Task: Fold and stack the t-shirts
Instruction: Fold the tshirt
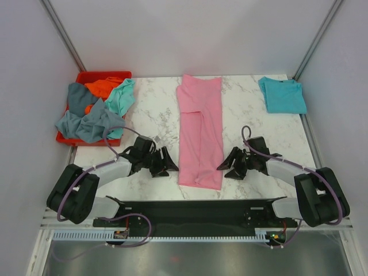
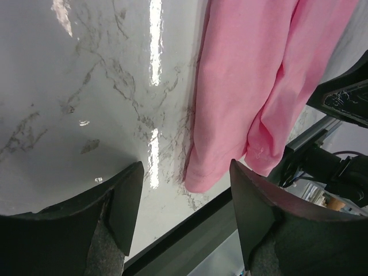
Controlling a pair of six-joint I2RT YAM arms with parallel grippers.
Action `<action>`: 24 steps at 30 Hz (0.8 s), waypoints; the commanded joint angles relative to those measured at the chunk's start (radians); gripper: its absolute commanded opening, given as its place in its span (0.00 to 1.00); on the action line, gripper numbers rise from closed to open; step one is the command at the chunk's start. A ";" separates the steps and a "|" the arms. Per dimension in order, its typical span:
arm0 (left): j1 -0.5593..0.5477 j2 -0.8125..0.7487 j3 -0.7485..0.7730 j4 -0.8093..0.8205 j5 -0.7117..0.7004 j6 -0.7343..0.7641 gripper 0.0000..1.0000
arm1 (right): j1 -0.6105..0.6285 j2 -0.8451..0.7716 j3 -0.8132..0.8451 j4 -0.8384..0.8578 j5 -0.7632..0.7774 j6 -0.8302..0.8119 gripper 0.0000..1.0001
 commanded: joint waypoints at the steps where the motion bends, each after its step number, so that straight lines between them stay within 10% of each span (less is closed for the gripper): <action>1: -0.026 0.010 0.023 0.003 0.018 -0.038 0.69 | 0.033 0.036 -0.003 -0.020 0.039 0.011 0.64; 24: -0.111 0.121 0.043 0.059 0.038 -0.076 0.50 | 0.142 0.007 -0.030 -0.077 0.052 -0.003 0.43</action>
